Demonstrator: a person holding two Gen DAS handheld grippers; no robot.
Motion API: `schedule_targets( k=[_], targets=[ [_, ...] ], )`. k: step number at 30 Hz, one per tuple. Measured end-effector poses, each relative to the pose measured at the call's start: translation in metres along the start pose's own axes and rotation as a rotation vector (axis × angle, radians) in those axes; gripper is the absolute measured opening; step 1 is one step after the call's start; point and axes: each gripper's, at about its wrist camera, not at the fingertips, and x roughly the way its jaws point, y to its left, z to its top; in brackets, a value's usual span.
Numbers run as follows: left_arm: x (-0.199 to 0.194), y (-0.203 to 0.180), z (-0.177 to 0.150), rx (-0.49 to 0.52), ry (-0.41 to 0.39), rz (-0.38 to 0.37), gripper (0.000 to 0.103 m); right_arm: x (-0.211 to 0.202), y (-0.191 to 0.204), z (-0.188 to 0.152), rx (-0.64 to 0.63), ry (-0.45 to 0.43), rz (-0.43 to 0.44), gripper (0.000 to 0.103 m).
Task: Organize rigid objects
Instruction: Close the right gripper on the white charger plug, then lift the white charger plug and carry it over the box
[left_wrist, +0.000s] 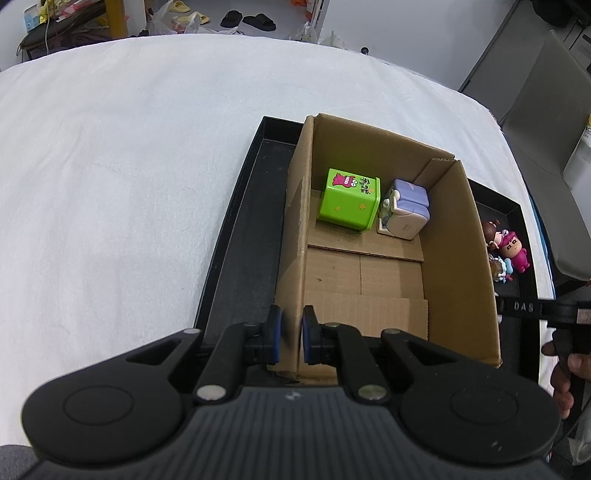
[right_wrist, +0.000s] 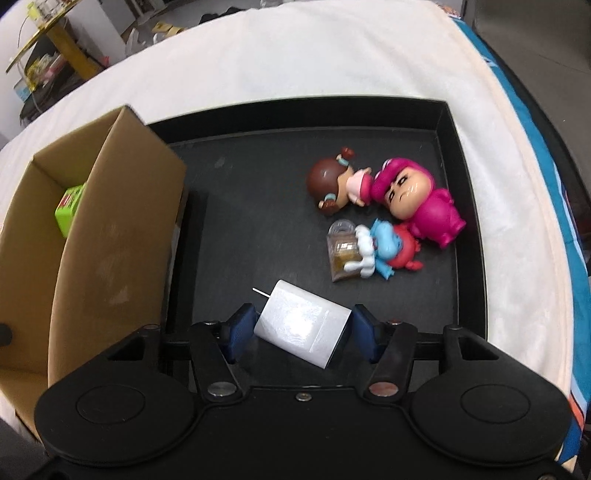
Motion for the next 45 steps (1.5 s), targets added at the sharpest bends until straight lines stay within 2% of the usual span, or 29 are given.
schedule_targets(
  k=[6, 16, 18, 24, 26, 35, 45],
  targets=[
    [0.000, 0.001, 0.000, 0.001, 0.001, -0.002, 0.010, -0.006, 0.002, -0.008, -0.075, 0.045, -0.002, 0.056],
    [0.001, 0.004, 0.000, -0.005, 0.003, -0.014, 0.010, -0.014, -0.009, -0.017, -0.073, 0.077, -0.024, 0.058],
    [0.001, 0.004, 0.000, -0.006, 0.002, -0.014, 0.010, -0.019, -0.011, -0.015, -0.058, 0.064, -0.018, 0.065],
    [0.002, 0.003, 0.000, -0.005, 0.003, -0.012, 0.010, -0.025, -0.010, -0.011, -0.028, 0.034, -0.008, 0.074],
    [0.002, 0.003, 0.000, -0.004, 0.002, -0.013, 0.010, -0.024, -0.008, -0.012, -0.023, 0.029, -0.023, 0.079],
    [0.001, 0.004, -0.001, -0.004, 0.001, -0.015, 0.010, -0.006, -0.003, -0.019, 0.055, 0.052, -0.088, 0.079],
    [0.000, 0.002, -0.001, -0.005, -0.001, -0.010, 0.010, 0.002, 0.006, -0.027, 0.066, 0.001, -0.174, 0.079]
  ],
)
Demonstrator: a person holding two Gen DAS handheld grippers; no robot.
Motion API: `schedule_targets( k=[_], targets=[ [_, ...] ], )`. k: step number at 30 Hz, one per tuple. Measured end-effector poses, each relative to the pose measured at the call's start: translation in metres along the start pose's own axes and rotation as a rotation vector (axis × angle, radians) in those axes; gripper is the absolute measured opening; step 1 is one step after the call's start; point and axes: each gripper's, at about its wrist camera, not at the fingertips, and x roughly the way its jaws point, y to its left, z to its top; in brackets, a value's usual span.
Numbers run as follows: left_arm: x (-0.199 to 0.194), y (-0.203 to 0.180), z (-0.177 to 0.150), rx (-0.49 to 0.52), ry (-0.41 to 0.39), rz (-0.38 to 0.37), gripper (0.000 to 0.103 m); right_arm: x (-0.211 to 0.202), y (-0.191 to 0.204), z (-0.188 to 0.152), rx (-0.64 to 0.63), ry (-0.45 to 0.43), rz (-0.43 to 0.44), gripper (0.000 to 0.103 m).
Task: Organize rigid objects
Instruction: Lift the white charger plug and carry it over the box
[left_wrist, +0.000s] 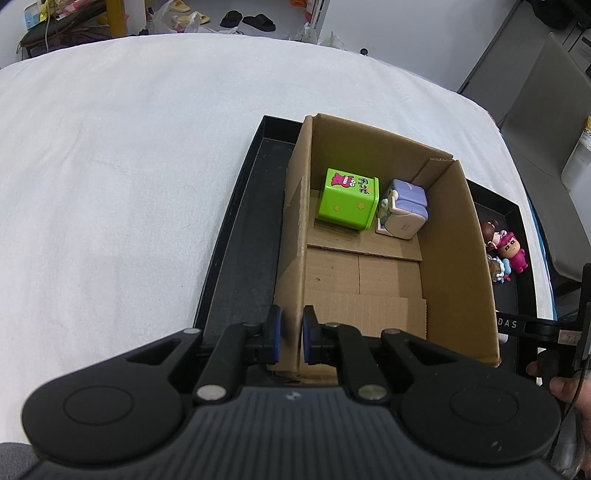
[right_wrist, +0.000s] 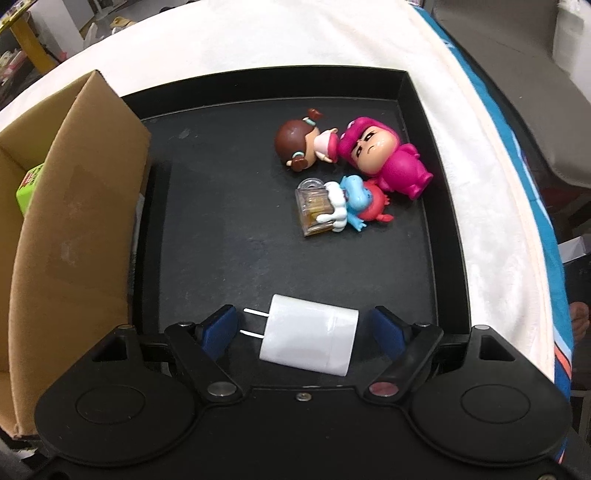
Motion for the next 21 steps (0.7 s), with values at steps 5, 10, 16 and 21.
schedule_targets(
  k=[5, 10, 16, 21],
  targets=[
    [0.000, 0.000, 0.000, -0.003, -0.001, 0.000, 0.010, -0.001, -0.001, -0.004, -0.001, -0.004, -0.015, 0.077],
    [-0.001, 0.000, -0.001, -0.001, -0.002, 0.002, 0.010, -0.001, 0.000, -0.009, -0.020, 0.002, -0.004, 0.064],
    [0.000, 0.000, -0.001, 0.003, 0.001, 0.003, 0.010, -0.008, 0.002, -0.014, -0.029, 0.003, 0.002, 0.062],
    [0.001, -0.001, 0.000, 0.007, 0.002, 0.006, 0.010, -0.010, -0.001, -0.011, -0.015, 0.000, 0.042, 0.062]
  ],
)
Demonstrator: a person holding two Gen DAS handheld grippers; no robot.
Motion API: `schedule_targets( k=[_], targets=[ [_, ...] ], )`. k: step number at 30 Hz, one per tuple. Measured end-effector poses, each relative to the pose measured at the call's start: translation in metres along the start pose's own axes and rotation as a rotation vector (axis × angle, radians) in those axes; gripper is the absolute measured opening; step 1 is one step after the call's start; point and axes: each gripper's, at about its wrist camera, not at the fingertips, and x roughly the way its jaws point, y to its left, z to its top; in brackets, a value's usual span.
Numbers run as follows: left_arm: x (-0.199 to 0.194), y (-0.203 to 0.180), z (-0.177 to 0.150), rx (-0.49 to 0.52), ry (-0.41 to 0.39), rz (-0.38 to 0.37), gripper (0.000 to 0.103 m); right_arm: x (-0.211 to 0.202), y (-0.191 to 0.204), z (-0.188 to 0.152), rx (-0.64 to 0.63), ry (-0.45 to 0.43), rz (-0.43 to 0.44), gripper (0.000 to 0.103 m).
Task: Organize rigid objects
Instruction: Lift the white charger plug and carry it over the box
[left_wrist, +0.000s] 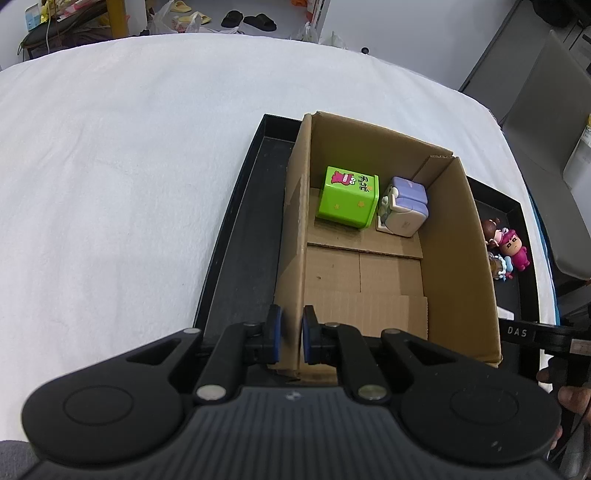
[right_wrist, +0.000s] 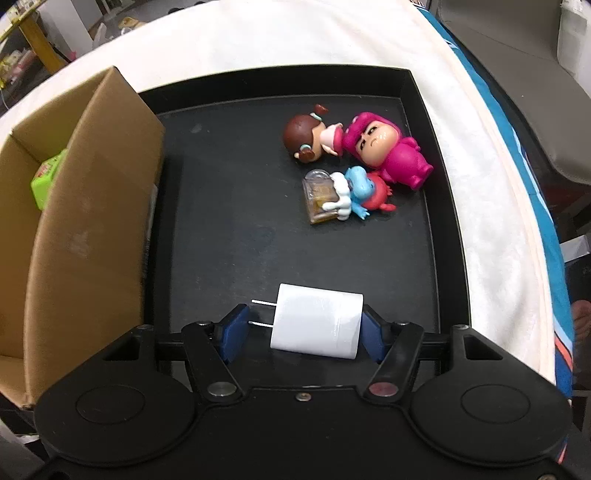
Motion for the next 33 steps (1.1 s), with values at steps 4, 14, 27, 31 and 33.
schedule_targets(
  k=[4, 14, 27, 31, 33],
  targets=[
    [0.000, 0.000, 0.000, 0.003, 0.000, 0.000, 0.010, -0.014, 0.003, 0.002, -0.012, -0.032, 0.017, 0.062],
    [0.000, 0.000, -0.001, 0.007, 0.000, 0.005, 0.010, -0.044, 0.007, 0.013, -0.005, -0.127, 0.086, 0.062],
    [-0.001, 0.003, -0.001, -0.011, 0.001, -0.006, 0.010, -0.090, 0.010, 0.029, 0.012, -0.234, 0.188, 0.062],
    [-0.002, 0.004, 0.000, -0.014, 0.004, -0.015, 0.010, -0.103, 0.017, 0.032, -0.014, -0.257, 0.203, 0.062],
    [-0.003, 0.004, 0.000, -0.014, 0.003, -0.019, 0.010, -0.107, 0.022, 0.033, -0.027, -0.262, 0.209, 0.062]
  ],
)
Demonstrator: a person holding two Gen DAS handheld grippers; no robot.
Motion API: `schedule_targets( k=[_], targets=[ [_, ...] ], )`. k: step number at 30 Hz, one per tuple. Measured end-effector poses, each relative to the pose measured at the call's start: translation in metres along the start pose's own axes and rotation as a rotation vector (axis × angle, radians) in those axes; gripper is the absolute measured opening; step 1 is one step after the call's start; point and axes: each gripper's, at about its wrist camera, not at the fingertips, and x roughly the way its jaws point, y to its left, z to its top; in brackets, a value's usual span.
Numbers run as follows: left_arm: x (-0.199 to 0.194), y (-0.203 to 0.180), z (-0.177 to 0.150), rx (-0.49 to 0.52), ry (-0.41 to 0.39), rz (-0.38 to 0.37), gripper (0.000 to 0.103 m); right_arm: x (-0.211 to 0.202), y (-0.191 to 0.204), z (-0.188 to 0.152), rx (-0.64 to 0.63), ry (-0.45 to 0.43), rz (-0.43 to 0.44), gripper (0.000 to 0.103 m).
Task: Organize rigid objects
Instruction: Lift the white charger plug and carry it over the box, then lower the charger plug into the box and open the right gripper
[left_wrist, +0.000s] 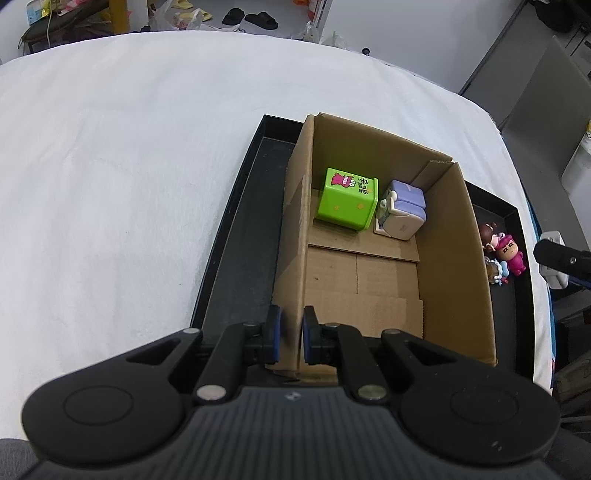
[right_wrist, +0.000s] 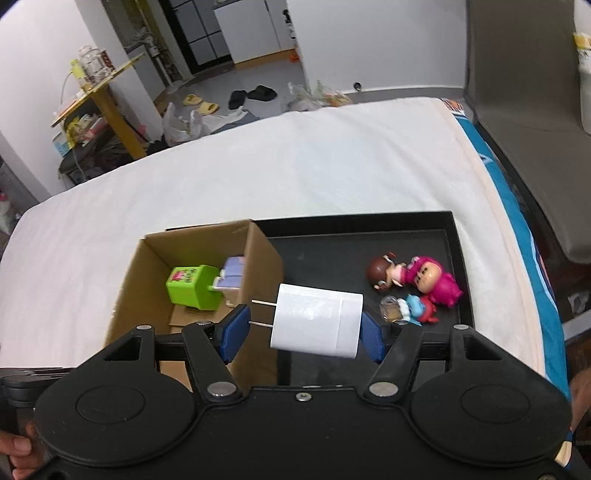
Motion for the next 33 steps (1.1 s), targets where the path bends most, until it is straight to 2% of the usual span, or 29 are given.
schedule_targets(
  k=[12, 33],
  targets=[
    [-0.002, 0.006, 0.000, -0.009, 0.001, -0.026, 0.011, -0.005, 0.048, 0.008, -0.056, -0.020, 0.074, 0.062],
    [0.001, 0.011, 0.002, -0.021, 0.007, -0.054, 0.011, 0.041, 0.094, -0.003, -0.044, 0.095, 0.141, 0.062]
  ],
)
